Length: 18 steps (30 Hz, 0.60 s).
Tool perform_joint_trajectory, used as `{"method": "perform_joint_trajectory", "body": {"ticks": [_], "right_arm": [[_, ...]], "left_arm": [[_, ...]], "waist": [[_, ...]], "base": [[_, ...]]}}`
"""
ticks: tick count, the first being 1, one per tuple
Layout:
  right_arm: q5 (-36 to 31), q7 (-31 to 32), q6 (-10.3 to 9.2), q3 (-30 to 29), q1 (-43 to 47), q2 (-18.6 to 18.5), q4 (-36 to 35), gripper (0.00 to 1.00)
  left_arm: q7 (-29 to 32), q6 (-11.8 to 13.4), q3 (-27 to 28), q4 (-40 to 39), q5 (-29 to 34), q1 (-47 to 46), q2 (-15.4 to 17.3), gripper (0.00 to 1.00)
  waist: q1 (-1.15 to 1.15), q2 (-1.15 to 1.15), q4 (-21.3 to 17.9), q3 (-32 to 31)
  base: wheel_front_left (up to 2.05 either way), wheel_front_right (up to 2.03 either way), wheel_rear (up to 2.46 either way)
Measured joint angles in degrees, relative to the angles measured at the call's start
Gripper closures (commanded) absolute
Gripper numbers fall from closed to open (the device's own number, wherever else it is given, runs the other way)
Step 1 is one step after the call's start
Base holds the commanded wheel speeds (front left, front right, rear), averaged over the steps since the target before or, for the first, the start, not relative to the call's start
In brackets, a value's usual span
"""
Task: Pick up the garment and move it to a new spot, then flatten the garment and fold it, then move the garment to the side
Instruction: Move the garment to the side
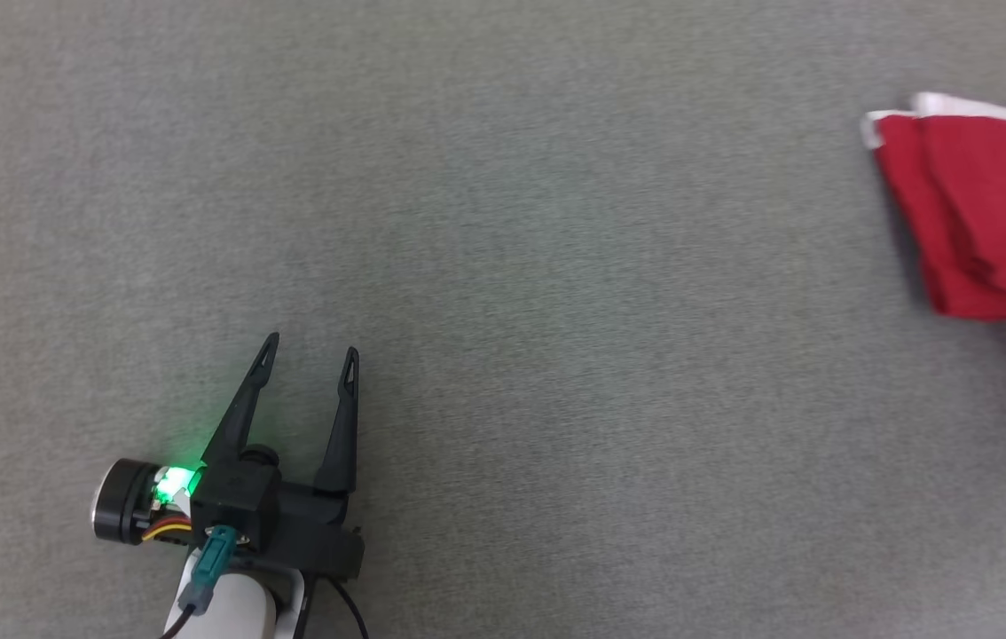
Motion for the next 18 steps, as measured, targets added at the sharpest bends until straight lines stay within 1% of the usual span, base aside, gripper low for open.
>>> {"method": "perform_joint_trajectory", "body": {"ticks": [1, 2, 5, 8, 11, 13, 16, 18], "right_arm": [[-0.88, 0.01, 0.0, -1.89, 0.09, -0.64, 0.34, 0.02], [-1.69, 0.0, 0.0, -4.13, 0.35, -1.25, 0.54, 0.0], [-5.64, 0.0, 0.0, -9.71, 1.52, -2.59, 0.71, 0.0], [-8.94, 0.0, 0.0, -15.78, 3.0, -2.04, -2.48, 0.0], [-11.61, -0.01, 0.0, -19.09, 4.19, 1.71, -9.7, 0.0], [-12.5, -0.01, 0.0, -18.82, 4.96, 5.44, -14.22, 0.0], [-10.2, 0.0, 0.0, -16.13, 7.02, 11.52, -19.8, 0.0], [-9.04, 0.0, 0.0, -12.41, 9.68, 14.56, -23.34, 0.0]], "left_arm": [[-0.01, 0.0, -0.02, -0.08, -0.02, -0.1, -0.02, 0.0], [-0.02, 0.01, -0.05, -0.08, -0.02, -0.21, -0.08, 0.0], [-0.1, 0.47, -0.07, 0.19, -0.24, -0.24, -0.19, 0.0], [-0.09, 0.55, -0.02, 0.74, -0.65, -0.21, -0.34, 0.0], [0.03, 1.03, 0.43, 1.34, -1.6, 0.1, -0.48, 0.0], [0.09, 1.52, 0.98, 1.67, -1.89, 0.93, -0.54, 0.0], [0.11, 1.88, 2.03, 2.24, -2.33, 1.95, -0.74, 0.0], [0.22, 2.58, 3.27, 2.22, -3.15, 3.02, -0.9, 0.0]], "waist": [[0.0, 0.0, 0.47, 0.29], [0.0, 0.0, 0.89, 0.51], [0.0, 0.0, 1.83, 0.73], [0.0, 0.0, 2.16, 0.07], [0.0, 0.0, 2.31, -1.2], [0.0, 0.0, 2.44, -2.23], [0.0, 0.0, 2.71, -4.0], [0.0, 0.0, 2.94, -5.33]], "base": [[0.0, 0.0, 0.0], [0.0, 0.0, 0.0], [0.0, 0.0, 0.0], [0.0, 0.0, 0.0], [0.0, 0.0, 0.0], [0.0, 0.0, 0.0], [0.0, 0.0, 0.0], [0.0, 0.0, 0.0]]}}
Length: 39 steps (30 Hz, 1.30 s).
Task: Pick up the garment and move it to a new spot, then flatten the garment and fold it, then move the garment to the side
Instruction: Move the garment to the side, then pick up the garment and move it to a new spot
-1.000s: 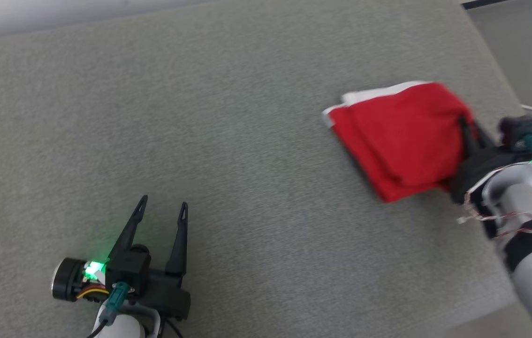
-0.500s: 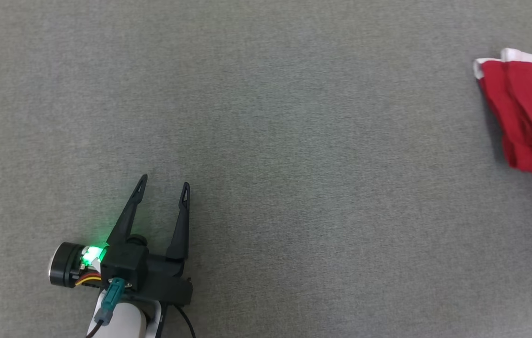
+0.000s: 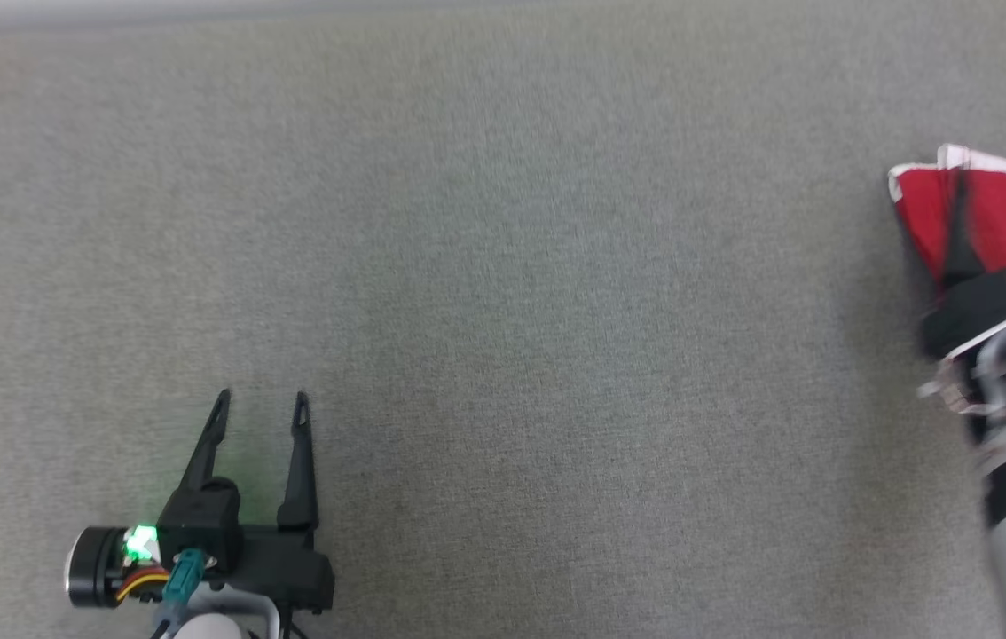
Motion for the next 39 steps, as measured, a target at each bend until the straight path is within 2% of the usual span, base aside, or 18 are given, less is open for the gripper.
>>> {"method": "perform_joint_trajectory", "body": {"ticks": [7, 15, 27, 39], "right_arm": [[4.94, 0.0, 0.0, 7.42, 10.62, 8.8, -9.24, 0.0], [6.87, -0.01, 0.0, 13.85, 23.27, 13.26, -15.82, 0.0], [9.87, 0.0, 0.0, 14.32, 34.68, 14.95, -23.21, 0.0], [11.09, 0.0, 0.0, 16.31, 37.02, 15.12, -25.62, 0.0]], "left_arm": [[0.01, 0.47, 2.03, 0.69, -0.43, 2.49, -0.47, 0.0], [0.02, 0.52, 4.28, 1.54, -1.53, 6.21, -0.77, 0.0], [0.02, 0.8, 5.91, 2.15, -3.13, 11.23, -0.96, 0.0], [0.02, 0.92, 6.89, 1.59, -3.45, 13.24, -0.98, 0.0]], "waist": [[-0.01, -0.01, 1.93, -4.35], [-0.01, -0.01, 5.52, -8.95], [-0.02, -0.02, 8.52, -17.54], [0.0, -0.01, 8.22, -20.89]], "base": [[0.0, 0.0, 0.0], [0.0, 0.0, 0.0], [0.0, 0.0, 0.0], [0.0, 0.0, 0.0]]}}
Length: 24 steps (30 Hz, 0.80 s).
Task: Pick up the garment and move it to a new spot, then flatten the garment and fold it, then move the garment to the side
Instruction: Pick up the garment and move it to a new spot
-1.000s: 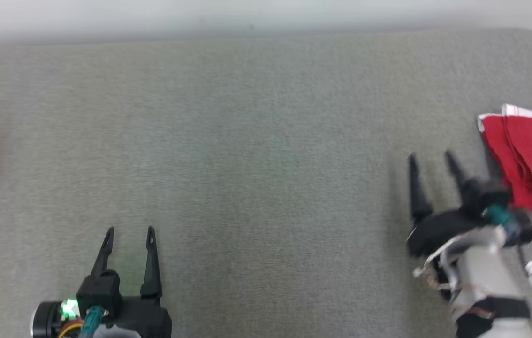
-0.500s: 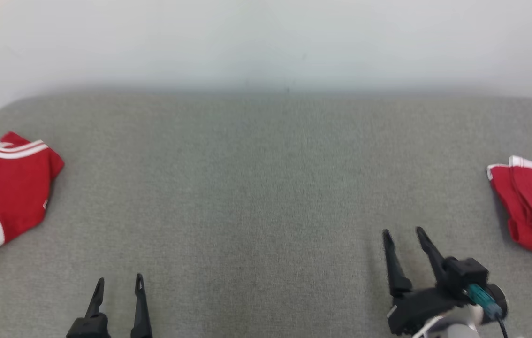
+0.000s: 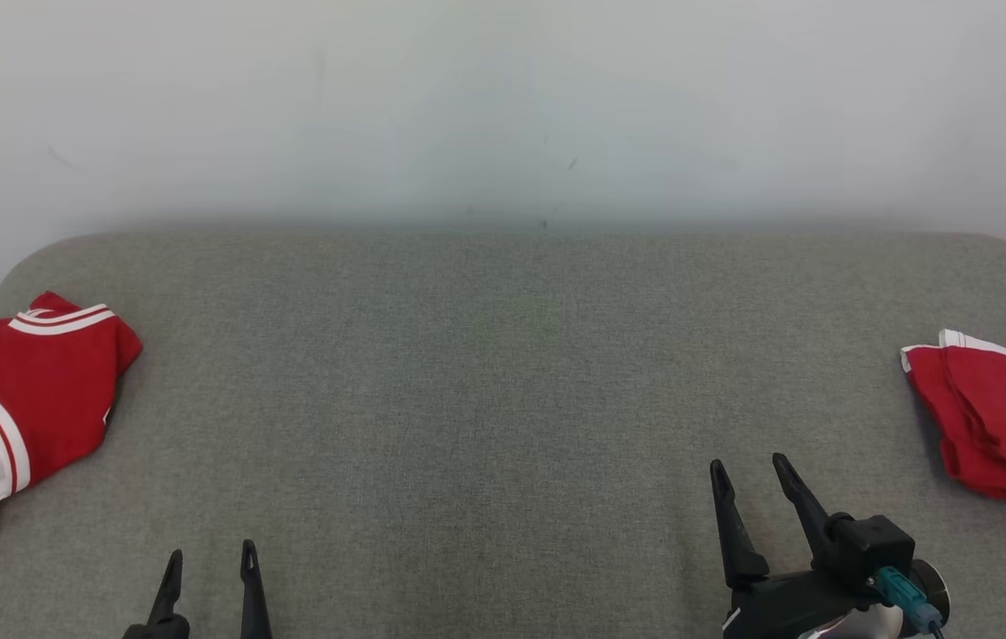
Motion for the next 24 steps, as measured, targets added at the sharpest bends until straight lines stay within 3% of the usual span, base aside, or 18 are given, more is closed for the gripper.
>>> {"method": "perform_joint_trajectory", "body": {"ticks": [14, 24], "right_arm": [[0.24, 0.0, 0.0, 0.02, 0.35, -0.01, 0.0, 0.0], [-0.14, 0.0, 0.0, 1.3, 0.44, 0.01, -0.29, 0.0]], "left_arm": [[0.0, 0.01, -0.33, -0.52, -0.53, -0.01, -0.01, 0.0], [0.01, 0.53, -0.65, -0.94, -1.08, -0.59, -0.02, 0.0]], "waist": [[0.0, 0.01, 1.1, 0.1], [0.0, 0.01, 8.72, 1.05]], "base": [[0.0, 0.0, 0.0], [0.0, 0.0, 0.0]]}}
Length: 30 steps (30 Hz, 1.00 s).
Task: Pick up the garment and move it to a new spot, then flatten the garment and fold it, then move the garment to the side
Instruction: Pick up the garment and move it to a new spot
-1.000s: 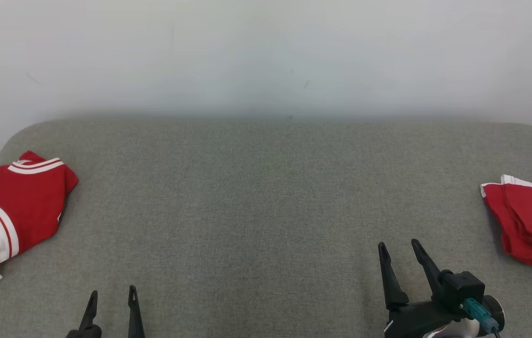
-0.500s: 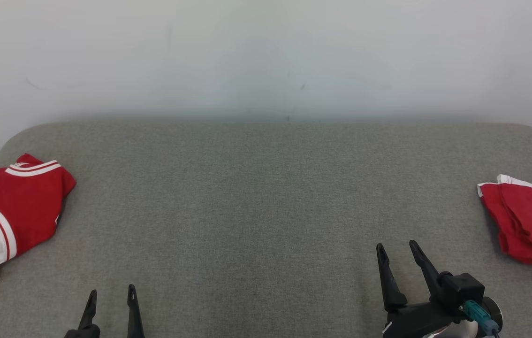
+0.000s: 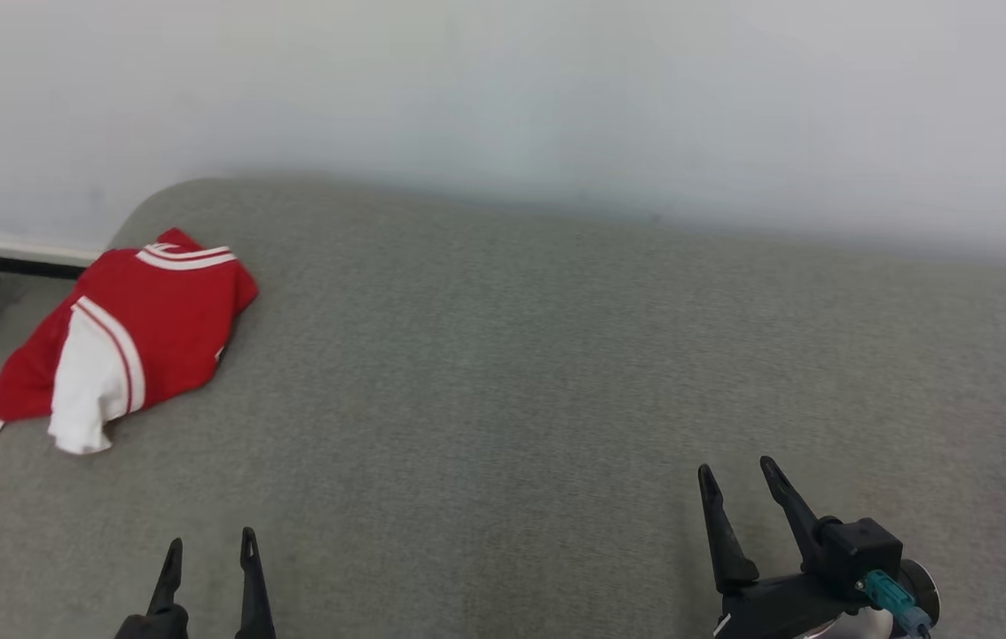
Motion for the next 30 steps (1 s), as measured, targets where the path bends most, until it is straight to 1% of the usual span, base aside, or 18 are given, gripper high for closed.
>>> {"method": "perform_joint_trajectory", "body": {"ticks": [8, 12, 16, 19, 24, 28, 30], "right_arm": [[-0.8, 0.0, 0.0, 0.71, -1.37, -0.01, 0.27, 0.0], [-1.04, 0.0, 0.0, 5.35, -5.2, 0.02, 1.9, 0.0], [-1.02, 0.0, 0.0, 8.33, -8.32, 0.07, 3.7, 0.0], [-1.0, 0.0, 0.0, 9.6, -9.54, -0.05, 4.68, 0.0], [-0.52, 0.0, 0.0, 9.32, -9.9, -0.92, 5.21, 0.0], [-0.92, 0.0, 0.0, 6.76, -9.26, -1.86, 4.46, 0.0], [-1.12, 0.0, 0.0, 4.83, -8.4, -2.6, 3.35, 0.0]], "left_arm": [[-0.01, 0.01, 1.59, -0.35, 0.0, -0.04, 0.0, 0.0], [-0.01, 1.64, 5.11, -2.96, -1.65, 1.25, 0.11, 0.0], [0.0, 3.0, 6.53, -5.03, -3.18, 3.1, 0.08, 0.0], [-0.01, 3.52, 6.56, -5.72, -3.82, 3.78, 0.07, 0.0], [-0.01, 3.94, 5.68, -5.67, -4.57, 3.79, 0.02, 0.0], [-0.01, 2.18, 4.9, -3.77, -5.35, 2.07, -0.02, 0.0], [-0.01, 0.43, 4.31, -2.03, -5.7, -0.04, 0.08, 0.0]], "waist": [[0.01, 0.0, 10.73, 1.07], [0.0, 0.0, 15.96, 1.88], [0.0, 0.0, 19.75, 3.25], [0.0, 0.0, 21.45, 4.66], [0.01, 0.01, 22.88, 6.5], [0.01, 0.01, 23.03, 7.37], [0.01, 0.01, 22.89, 7.76]], "base": [[0.0, 0.0, 0.0], [0.0, 0.0, 0.0], [0.0, 0.0, 0.0], [-0.03, -0.03, -0.03], [0.0, 0.0, 0.0], [0.0, 0.0, 0.0], [0.0, 0.0, 0.0]]}}
